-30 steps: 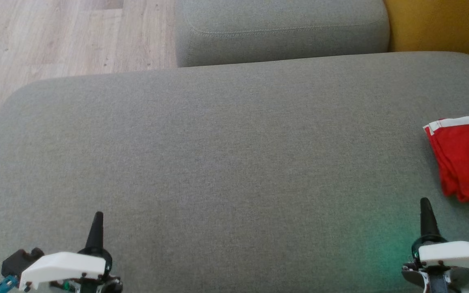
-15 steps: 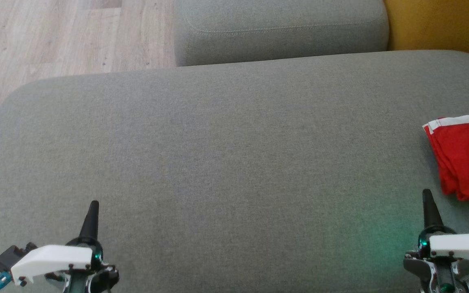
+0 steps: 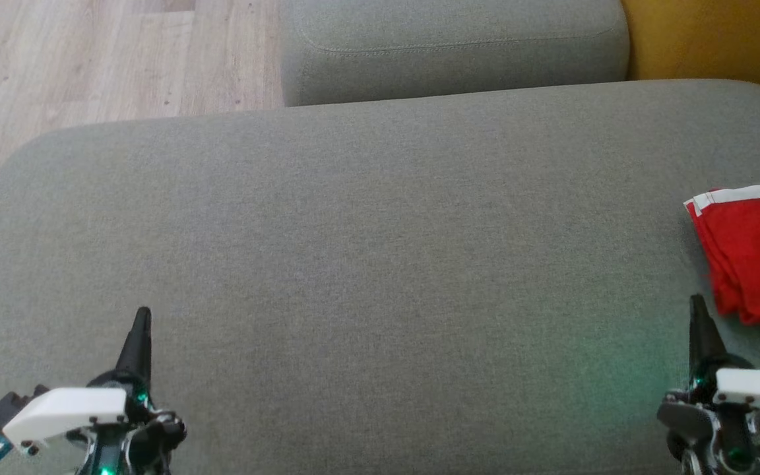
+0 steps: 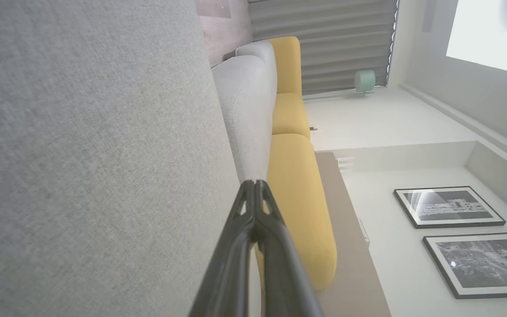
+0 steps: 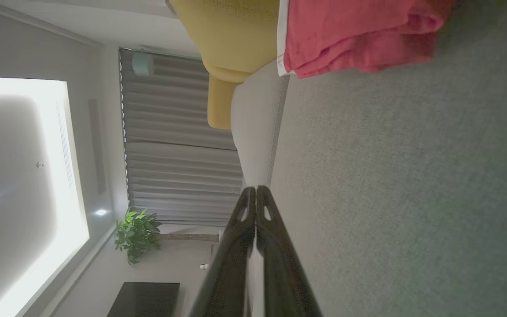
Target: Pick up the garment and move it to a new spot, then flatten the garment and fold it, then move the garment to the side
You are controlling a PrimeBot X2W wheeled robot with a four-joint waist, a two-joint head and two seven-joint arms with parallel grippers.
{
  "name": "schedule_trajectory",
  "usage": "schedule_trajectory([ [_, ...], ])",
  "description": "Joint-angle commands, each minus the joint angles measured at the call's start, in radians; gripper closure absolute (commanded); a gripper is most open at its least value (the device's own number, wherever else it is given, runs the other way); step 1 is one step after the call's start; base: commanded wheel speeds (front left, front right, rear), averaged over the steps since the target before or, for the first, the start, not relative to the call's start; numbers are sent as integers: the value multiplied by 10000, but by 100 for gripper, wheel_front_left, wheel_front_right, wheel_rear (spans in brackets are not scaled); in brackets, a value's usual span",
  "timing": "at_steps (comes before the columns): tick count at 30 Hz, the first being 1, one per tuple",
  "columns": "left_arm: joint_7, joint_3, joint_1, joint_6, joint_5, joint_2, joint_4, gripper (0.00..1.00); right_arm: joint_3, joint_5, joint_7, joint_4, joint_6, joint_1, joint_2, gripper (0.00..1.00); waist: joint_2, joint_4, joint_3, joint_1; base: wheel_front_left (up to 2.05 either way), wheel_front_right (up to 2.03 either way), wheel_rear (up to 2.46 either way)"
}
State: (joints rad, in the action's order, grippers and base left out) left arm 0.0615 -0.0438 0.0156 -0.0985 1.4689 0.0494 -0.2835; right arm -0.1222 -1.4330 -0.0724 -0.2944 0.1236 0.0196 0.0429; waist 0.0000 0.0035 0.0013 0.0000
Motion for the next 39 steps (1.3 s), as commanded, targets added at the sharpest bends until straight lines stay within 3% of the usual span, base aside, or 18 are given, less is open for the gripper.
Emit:
schedule_trajectory([
  [1, 104, -363, 674, -124, 323, 111, 368, 100, 146, -399, -117, 424, 65, 669, 68, 100, 0, -4, 2, 0, 0, 0, 0],
  [11, 413, -570, 914, -322, 1504, 106, 385, 100, 82, -1754, -410, 497, 71, 883, 74, 100, 0, -35, 18, 0, 0, 0, 0],
  [39, 449, -614, 917, -322, 1467, 75, 385, 100, 83, -1755, -409, 497, 71, 883, 74, 100, 0, -35, 18, 0, 0, 0, 0],
])
